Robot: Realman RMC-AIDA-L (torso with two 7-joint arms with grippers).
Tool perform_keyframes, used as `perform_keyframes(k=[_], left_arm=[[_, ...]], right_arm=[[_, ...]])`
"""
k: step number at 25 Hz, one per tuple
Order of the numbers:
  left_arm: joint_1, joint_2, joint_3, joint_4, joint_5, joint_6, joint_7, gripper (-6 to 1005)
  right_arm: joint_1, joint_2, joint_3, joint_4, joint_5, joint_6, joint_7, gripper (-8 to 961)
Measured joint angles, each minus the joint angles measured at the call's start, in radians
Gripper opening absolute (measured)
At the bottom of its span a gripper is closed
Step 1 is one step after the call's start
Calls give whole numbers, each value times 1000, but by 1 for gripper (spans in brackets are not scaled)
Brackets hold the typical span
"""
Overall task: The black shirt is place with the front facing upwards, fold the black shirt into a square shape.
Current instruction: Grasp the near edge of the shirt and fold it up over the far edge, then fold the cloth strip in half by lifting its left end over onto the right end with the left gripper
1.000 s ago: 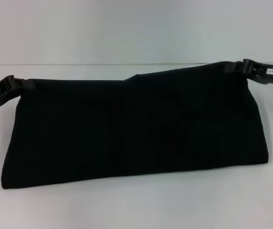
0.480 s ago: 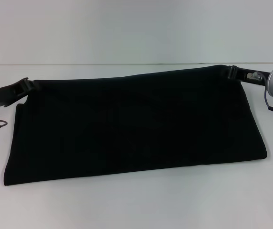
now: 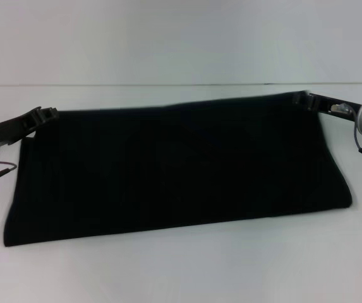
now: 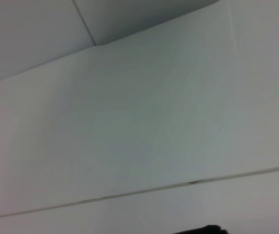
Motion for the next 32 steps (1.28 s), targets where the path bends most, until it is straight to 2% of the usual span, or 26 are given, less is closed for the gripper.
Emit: perform_keyframes(k=[1, 6, 9, 14, 19, 25, 28, 31, 32], left_arm=[[2, 0, -1, -1, -1, -1, -1, 183], [16, 7, 2, -5, -2, 9, -4, 324], [24, 10, 2, -4, -2, 31, -5, 418], [31, 34, 14, -15, 6, 61, -10, 609], [40, 49, 18, -29, 8, 63, -31, 847], [97, 66, 2, 19, -1, 140, -60, 891], [135, 96, -10, 43, -22, 262, -83, 892], [185, 155, -13, 44, -39, 464, -163, 893], [196, 168, -11, 44, -35, 508, -195, 893]], right_arm=[[-7, 0, 2, 1, 9, 0, 0, 153], [-34, -4, -8, 1, 63, -32, -9, 389], [-41, -5, 0, -7, 68, -57, -10, 634], [-77, -13, 7, -13, 149, -137, -40, 718], [-116, -16, 8, -13, 239, -215, -134, 716], [-138, -18, 2, -14, 255, -268, -171, 717], [-157, -33, -9, -15, 246, -380, -231, 717], [-179, -57, -51, -27, 206, -556, -358, 717], [-187, -63, -71, -34, 179, -624, -417, 717]])
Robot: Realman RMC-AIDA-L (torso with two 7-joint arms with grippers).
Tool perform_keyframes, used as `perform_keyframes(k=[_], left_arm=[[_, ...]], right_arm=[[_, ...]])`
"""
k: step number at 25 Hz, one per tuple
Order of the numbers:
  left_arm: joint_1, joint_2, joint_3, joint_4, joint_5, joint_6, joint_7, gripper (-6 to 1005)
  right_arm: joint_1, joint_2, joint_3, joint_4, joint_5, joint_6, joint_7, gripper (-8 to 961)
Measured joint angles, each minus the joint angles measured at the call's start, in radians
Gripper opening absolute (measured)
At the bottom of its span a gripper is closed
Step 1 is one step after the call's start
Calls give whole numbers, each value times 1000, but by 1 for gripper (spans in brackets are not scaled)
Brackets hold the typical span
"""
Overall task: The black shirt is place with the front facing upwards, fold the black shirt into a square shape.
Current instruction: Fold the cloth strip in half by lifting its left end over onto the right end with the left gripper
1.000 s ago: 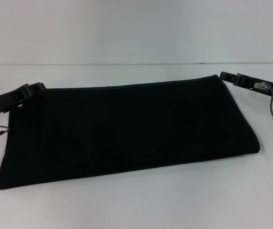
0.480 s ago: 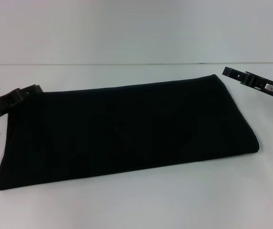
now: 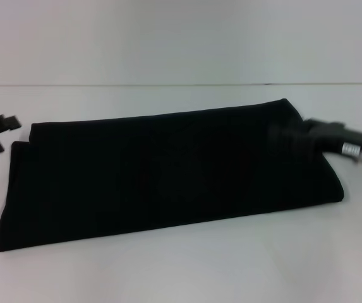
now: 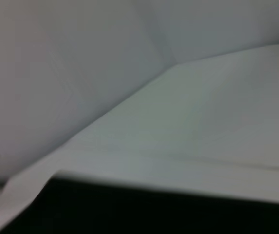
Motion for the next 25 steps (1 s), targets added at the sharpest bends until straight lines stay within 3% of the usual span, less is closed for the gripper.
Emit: perform_keyframes(k=[1, 4, 7, 12, 25], left_arm=[[17, 18, 3, 1, 6, 62, -44, 893], [63, 41, 3, 19, 15, 178, -130, 894], [107, 38, 18, 49, 19, 259, -211, 895], [139, 23, 36, 53, 93, 282, -297, 894], [167, 22, 31, 53, 200, 260, -400, 892]], right_arm=[[-7, -3, -13, -8, -24, -46, -47, 718], [-32, -1, -37, -47, -94, -157, -181, 718], [-61, 21, -43, -94, -125, -201, -278, 719], [-81, 51, -64, -121, -128, -196, -389, 721], [-81, 60, -90, -111, -128, -168, -414, 722]])
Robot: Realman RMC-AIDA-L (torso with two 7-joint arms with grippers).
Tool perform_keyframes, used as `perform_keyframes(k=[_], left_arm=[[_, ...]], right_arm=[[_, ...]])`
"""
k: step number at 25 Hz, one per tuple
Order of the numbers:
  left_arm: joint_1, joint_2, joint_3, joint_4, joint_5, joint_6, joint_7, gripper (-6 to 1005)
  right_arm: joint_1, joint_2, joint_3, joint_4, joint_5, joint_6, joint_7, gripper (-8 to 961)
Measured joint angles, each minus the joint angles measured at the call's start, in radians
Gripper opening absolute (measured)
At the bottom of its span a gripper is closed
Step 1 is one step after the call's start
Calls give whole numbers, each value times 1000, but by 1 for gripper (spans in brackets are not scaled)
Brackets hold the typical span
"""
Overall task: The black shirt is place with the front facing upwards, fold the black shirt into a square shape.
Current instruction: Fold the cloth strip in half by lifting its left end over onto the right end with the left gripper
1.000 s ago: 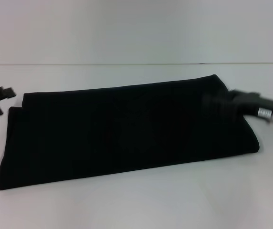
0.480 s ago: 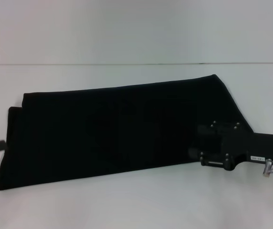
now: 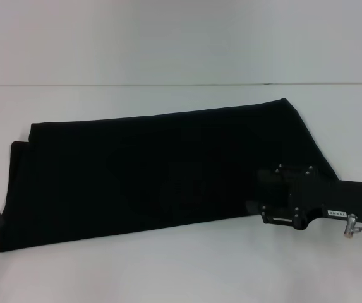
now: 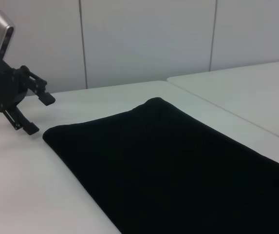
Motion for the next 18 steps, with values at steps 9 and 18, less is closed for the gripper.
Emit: perform_keyframes(k=[9, 18], left_arm=[[-1, -7, 1, -10, -7, -10, 9, 891], [-30, -17, 6, -44, 0, -48, 13, 890]], right_arm=[[-2, 0, 1, 0, 2, 1, 0, 719], [-2, 0, 0, -1, 5, 0, 0, 715]])
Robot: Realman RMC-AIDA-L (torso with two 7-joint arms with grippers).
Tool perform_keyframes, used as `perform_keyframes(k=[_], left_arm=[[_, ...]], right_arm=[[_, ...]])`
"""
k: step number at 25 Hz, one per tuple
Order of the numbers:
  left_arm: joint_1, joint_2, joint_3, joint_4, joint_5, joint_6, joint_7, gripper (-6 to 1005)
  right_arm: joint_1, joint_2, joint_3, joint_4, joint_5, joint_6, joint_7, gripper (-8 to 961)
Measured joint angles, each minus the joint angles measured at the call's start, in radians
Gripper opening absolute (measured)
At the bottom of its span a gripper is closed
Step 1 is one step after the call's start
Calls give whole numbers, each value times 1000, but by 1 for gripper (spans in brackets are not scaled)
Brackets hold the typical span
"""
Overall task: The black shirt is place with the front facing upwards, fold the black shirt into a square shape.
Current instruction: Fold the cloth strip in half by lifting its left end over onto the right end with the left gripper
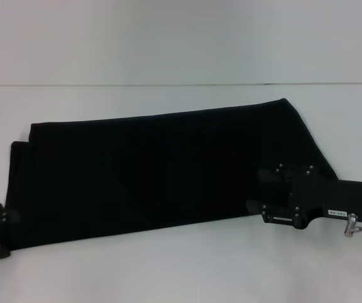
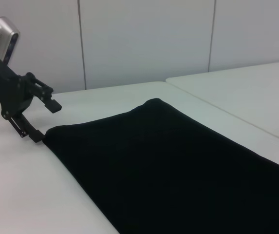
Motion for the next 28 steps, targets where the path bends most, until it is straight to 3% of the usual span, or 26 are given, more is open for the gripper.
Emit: perform_keyframes(k=[16, 20, 25, 28], left_arm=[[-85, -9, 1, -6, -5, -57, 18, 886], [-78, 3, 0, -3, 0, -33, 8, 885], [-29, 33, 1, 27, 10, 34, -33, 884], [-5, 36, 1, 79, 29, 51, -66, 884]], right_arm=[[4, 2, 0, 1, 1, -6, 4, 714], [1, 1, 5, 1, 1, -8, 6, 715], [-3, 1, 9, -3, 1, -5, 7, 715], [-3, 1, 9, -3, 1, -1, 6, 715]])
